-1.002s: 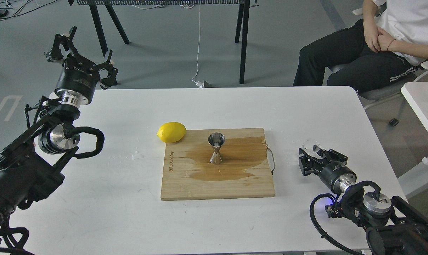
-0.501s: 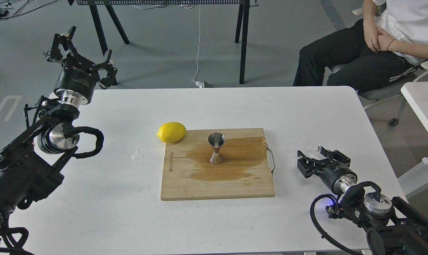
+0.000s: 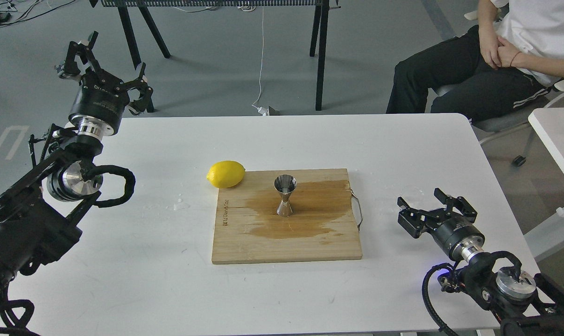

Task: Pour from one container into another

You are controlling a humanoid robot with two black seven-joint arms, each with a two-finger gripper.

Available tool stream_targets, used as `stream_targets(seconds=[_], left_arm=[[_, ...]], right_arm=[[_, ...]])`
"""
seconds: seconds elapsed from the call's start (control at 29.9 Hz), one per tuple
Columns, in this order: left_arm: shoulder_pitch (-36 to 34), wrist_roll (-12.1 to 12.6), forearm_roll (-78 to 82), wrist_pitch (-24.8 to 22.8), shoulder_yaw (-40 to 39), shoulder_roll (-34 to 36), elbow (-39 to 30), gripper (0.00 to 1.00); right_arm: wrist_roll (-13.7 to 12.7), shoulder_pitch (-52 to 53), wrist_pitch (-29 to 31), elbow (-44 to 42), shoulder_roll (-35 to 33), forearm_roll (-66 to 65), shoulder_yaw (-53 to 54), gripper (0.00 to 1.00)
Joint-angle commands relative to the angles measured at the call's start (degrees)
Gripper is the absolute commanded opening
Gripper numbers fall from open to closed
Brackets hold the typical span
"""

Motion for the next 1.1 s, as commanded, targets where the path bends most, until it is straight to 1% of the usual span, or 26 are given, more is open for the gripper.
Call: stream_targets(seconds=[0.0,0.1,0.2,0.33,0.43,0.57,0.77,0.97,1.07], left_arm=[[0.0,0.0,0.0,0.4,0.0,-0.1,-0.5,1.0],[-0.1,0.1,0.0,0.5,0.0,0.0,-0.7,1.0],[-0.1,0.2,0.0,0.5,0.0,0.0,-0.6,1.0],[-0.3,0.4,0.0,0.6,-0.1,0.0,-0.3,1.0],[-0.3,0.7,-0.1,0.5,-0.1,-0.2,-0.2,1.0],[-0.1,0.8,-0.2,0.5,-0.1,-0.5,-0.2,1.0],[-0.1,0.8,-0.2,0.4,-0.1,-0.5,-0.2,1.0],[0.1,0.8,-0.2,0.3,-0.1,-0.5,0.1,1.0],[0.1,0.8,-0.2,0.3,0.0,-0.5,0.0,1.0]], right_arm=[[0.2,-0.3,0.7,3.8,-1.8,-0.1,1.7,1.0],[0.8,0.1,4.1,4.7,-2.8,-1.4,2.9,1.0],[0.8,1.2,9.0,5.5,-4.6,-6.6,3.4,1.0],[0.8,4.8,12.9,5.5,-5.2,-7.9,4.5,1.0],[0.8,8.1,13.1,4.6,-5.3,-8.3,4.6,1.0],[0.8,15.3,13.1,0.4,-5.6,-10.9,4.5,1.0],[0.9,25.8,13.1,-8.6,-4.9,-18.8,4.1,1.0],[1.1,31.3,13.1,-16.6,-3.2,-18.8,4.3,1.0],[1.7,32.4,13.1,-18.3,-2.4,-18.8,4.6,1.0]])
